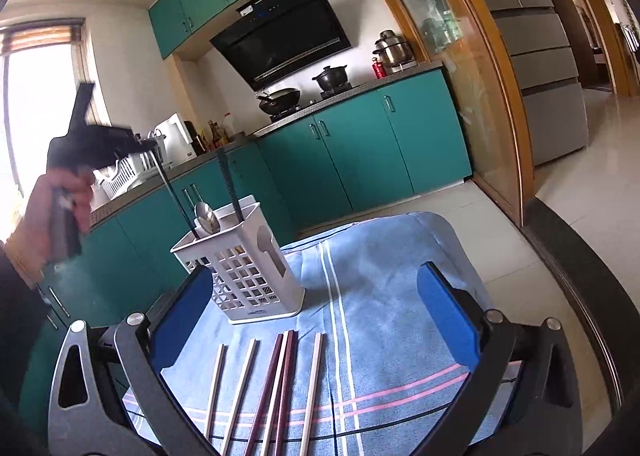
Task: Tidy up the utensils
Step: 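Lower the white chopstick into the white holder and open the left tool, then withdraw both tools from the holder toward the remaining chopsticks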
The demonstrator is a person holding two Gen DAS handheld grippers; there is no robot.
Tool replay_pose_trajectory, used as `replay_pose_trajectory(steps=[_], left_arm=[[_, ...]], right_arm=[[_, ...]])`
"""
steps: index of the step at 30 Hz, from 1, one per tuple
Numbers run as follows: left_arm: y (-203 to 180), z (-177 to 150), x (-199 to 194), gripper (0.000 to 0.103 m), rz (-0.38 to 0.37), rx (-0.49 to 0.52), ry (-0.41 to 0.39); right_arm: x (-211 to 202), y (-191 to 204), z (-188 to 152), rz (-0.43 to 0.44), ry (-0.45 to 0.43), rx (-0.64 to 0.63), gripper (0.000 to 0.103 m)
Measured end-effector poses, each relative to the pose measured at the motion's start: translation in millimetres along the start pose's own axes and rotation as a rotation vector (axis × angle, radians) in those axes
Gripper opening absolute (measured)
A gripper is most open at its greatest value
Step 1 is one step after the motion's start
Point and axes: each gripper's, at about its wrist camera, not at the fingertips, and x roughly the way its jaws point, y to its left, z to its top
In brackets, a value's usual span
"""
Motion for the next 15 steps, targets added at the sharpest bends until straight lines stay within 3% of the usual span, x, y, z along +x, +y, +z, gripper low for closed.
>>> replay_pose_trajectory(steps=[3,5,9,15], left_arm=[[4,-30,-18,0.072,0.015,0.003,-0.04],[2,-53,-43,0.077,0.026,0.019,-0.069],[-3,-116,-89,0.087,0.026,0.028,-0.029],[-2,-217,-111,0.088,0.008,-0.056,0.121]], right_arm=[[0,3,-1,0.002,0.008,-0.016,0.1],[-1,5,-1,0.001,0.011,-0.028,0.1],[-2,12,-3,-0.011,0.031,-0.054,0.1],[-5,31,-16,-0.042,0.109,-0.116,0.1]])
